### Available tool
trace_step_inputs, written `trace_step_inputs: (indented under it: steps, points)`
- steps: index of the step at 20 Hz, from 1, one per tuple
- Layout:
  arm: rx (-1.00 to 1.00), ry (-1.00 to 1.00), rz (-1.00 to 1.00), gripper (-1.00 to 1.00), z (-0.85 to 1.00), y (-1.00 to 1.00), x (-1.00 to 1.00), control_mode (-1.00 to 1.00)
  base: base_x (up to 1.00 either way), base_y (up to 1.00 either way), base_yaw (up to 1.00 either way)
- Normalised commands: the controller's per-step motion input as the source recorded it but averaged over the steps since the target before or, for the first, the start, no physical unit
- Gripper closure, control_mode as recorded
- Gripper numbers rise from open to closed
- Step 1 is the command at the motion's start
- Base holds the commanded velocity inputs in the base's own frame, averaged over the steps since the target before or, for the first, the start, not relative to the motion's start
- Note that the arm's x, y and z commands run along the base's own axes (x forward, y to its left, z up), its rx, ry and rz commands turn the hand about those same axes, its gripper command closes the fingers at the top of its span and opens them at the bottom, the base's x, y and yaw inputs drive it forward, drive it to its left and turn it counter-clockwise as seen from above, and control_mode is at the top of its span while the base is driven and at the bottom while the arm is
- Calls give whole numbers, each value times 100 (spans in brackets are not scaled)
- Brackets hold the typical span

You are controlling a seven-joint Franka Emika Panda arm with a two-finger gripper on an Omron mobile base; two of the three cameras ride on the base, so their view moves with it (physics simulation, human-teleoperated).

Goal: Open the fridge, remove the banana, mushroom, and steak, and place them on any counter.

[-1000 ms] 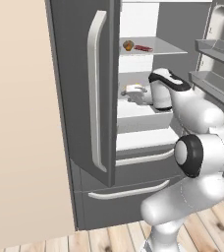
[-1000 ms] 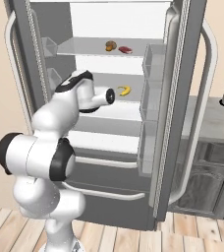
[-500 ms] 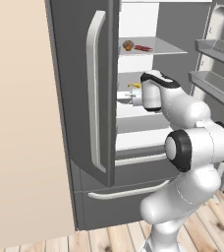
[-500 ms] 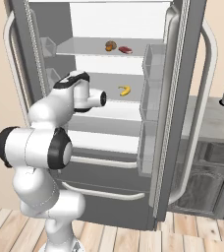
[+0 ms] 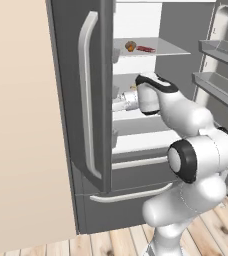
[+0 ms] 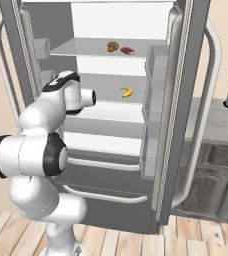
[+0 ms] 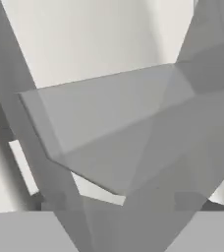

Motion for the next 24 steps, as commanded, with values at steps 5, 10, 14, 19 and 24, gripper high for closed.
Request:
trace_step_inputs:
  steps: [5, 10, 14, 19, 24]
  points:
    - [-12, -32, 9, -100, 10, 100, -100, -100, 0, 0, 0]
    - [-6, -25, 3, -100, 15, 95, -100, -100, 0, 0, 0]
    - [-10, 5, -3, -100, 2, 16, -83, -100, 0, 0, 0]
    - [-7, 25, -23, -100, 0, -92, -20, -100, 0, 0, 0]
    - [-4, 37, -41, -100, 0, -100, -3, -100, 0, 0, 0]
